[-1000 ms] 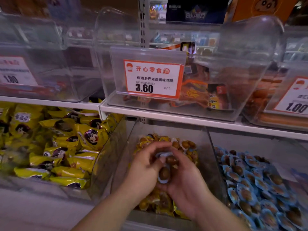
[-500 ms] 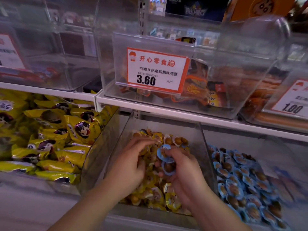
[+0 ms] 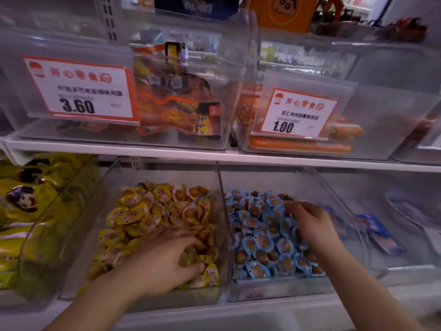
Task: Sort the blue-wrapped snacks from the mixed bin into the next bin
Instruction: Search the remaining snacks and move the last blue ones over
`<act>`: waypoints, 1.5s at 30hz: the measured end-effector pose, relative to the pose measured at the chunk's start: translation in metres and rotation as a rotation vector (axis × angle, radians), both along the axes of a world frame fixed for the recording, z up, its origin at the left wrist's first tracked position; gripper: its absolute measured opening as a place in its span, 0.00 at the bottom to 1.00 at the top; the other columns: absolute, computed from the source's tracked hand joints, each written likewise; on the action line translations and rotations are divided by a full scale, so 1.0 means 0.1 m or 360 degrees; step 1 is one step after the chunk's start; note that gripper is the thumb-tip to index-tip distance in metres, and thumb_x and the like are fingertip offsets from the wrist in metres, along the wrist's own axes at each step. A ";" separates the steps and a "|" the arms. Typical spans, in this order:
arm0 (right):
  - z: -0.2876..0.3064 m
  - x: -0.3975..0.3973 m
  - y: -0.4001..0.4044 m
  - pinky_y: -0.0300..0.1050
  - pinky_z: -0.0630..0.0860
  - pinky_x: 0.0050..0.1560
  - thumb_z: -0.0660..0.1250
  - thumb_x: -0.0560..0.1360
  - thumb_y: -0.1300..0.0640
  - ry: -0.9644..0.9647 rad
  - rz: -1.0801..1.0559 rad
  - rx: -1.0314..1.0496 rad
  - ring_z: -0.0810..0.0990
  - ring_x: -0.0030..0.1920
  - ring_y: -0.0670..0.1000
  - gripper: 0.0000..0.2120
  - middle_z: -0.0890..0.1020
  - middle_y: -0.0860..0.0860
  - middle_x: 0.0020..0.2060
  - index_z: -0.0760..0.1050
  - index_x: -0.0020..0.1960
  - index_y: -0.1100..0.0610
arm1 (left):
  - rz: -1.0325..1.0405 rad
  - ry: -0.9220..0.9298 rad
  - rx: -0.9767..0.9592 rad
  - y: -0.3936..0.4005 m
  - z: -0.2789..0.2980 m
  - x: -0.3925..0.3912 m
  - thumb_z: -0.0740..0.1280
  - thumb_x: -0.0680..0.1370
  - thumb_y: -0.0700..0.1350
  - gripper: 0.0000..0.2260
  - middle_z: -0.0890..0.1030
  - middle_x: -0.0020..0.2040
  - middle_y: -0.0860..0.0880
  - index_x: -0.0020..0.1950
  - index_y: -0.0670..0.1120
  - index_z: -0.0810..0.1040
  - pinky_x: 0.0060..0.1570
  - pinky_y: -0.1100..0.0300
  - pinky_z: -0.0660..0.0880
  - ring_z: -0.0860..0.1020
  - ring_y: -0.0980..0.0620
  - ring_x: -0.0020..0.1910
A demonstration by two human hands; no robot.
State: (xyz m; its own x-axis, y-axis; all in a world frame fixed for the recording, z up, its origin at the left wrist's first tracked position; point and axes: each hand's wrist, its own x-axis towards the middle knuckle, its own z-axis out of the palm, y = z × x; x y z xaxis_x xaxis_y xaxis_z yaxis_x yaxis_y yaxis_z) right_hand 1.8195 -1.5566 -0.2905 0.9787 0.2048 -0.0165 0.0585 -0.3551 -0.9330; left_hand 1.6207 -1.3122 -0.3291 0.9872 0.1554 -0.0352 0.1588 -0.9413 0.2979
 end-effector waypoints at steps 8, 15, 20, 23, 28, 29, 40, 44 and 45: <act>0.00 -0.44 0.47 0.26 0.72 0.49 0.65 0.76 0.44 -0.0390 0.0515 0.0056 0.77 0.53 0.32 0.12 0.80 0.36 0.54 0.77 0.59 0.41 | 0.0004 0.0104 0.0194 -0.01 0.01 0.18 0.56 0.69 0.76 0.38 0.59 0.78 0.63 0.77 0.66 0.53 0.74 0.56 0.50 0.58 0.57 0.76; -0.09 -0.72 0.98 0.31 0.65 0.64 0.65 0.75 0.55 -0.0457 0.0833 0.0011 0.71 0.61 0.41 0.21 0.67 0.42 0.62 0.72 0.68 0.46 | 0.0050 -0.0354 0.0182 0.33 0.28 0.81 0.61 0.75 0.58 0.17 0.78 0.58 0.54 0.61 0.57 0.78 0.55 0.55 0.74 0.77 0.52 0.57; -0.14 -0.69 0.99 0.30 0.67 0.60 0.58 0.70 0.50 -0.0360 0.0840 0.0111 0.71 0.60 0.35 0.23 0.66 0.38 0.60 0.74 0.64 0.43 | 0.0073 0.0064 0.0267 0.49 0.08 1.33 0.62 0.76 0.60 0.24 0.69 0.69 0.50 0.71 0.55 0.68 0.64 0.49 0.68 0.69 0.46 0.66; -0.16 -0.68 0.96 0.27 0.67 0.59 0.58 0.70 0.46 -0.0401 0.0869 0.0097 0.70 0.60 0.33 0.22 0.66 0.34 0.59 0.73 0.63 0.39 | 0.0161 0.0088 0.0254 0.58 -0.04 1.29 0.60 0.77 0.61 0.21 0.72 0.62 0.48 0.66 0.54 0.71 0.60 0.49 0.71 0.70 0.46 0.62; -0.18 -0.68 0.98 0.38 0.67 0.69 0.59 0.69 0.48 -0.0383 0.0875 0.0089 0.70 0.63 0.37 0.24 0.66 0.36 0.59 0.74 0.64 0.40 | 0.0178 -0.0066 0.0134 0.80 0.06 0.73 0.61 0.74 0.59 0.12 0.78 0.46 0.55 0.49 0.54 0.77 0.47 0.55 0.75 0.78 0.53 0.48; -0.18 -0.68 0.98 0.39 0.67 0.69 0.58 0.69 0.47 -0.0374 0.0873 0.0087 0.70 0.63 0.38 0.24 0.66 0.36 0.60 0.73 0.64 0.39 | 0.0139 -0.0048 0.0117 0.82 0.11 0.60 0.61 0.73 0.59 0.13 0.79 0.48 0.56 0.51 0.54 0.78 0.47 0.55 0.75 0.78 0.54 0.49; -0.17 -0.70 0.99 0.29 0.66 0.57 0.58 0.69 0.47 -0.0386 0.0840 0.0102 0.69 0.61 0.33 0.19 0.67 0.36 0.60 0.72 0.58 0.32 | 0.0202 -0.0166 -0.0043 0.66 0.52 0.84 0.64 0.76 0.56 0.12 0.81 0.45 0.51 0.45 0.51 0.83 0.48 0.56 0.77 0.80 0.54 0.46; -0.17 -0.69 0.99 0.33 0.67 0.59 0.58 0.70 0.46 -0.0370 0.0836 0.0096 0.69 0.62 0.34 0.20 0.67 0.36 0.60 0.74 0.60 0.36 | 0.0428 0.0156 -0.0058 0.56 0.23 1.31 0.67 0.77 0.59 0.26 0.73 0.67 0.44 0.71 0.49 0.71 0.63 0.54 0.72 0.74 0.44 0.64; -0.17 -0.68 1.00 0.32 0.67 0.59 0.59 0.70 0.47 -0.0369 0.0838 0.0089 0.69 0.62 0.34 0.20 0.67 0.37 0.60 0.74 0.61 0.36 | 0.0481 0.0305 -0.0024 0.51 0.13 1.38 0.66 0.76 0.63 0.30 0.70 0.70 0.42 0.73 0.49 0.67 0.65 0.51 0.70 0.72 0.42 0.67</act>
State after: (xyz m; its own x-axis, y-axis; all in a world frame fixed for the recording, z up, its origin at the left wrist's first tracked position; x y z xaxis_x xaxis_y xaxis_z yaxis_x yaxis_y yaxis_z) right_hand 1.7514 -1.4571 -0.3079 0.7213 0.6596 0.2112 0.4192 -0.1730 -0.8913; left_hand 1.7589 -1.2612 -0.3157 0.8719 0.4376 -0.2195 0.4838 -0.8390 0.2491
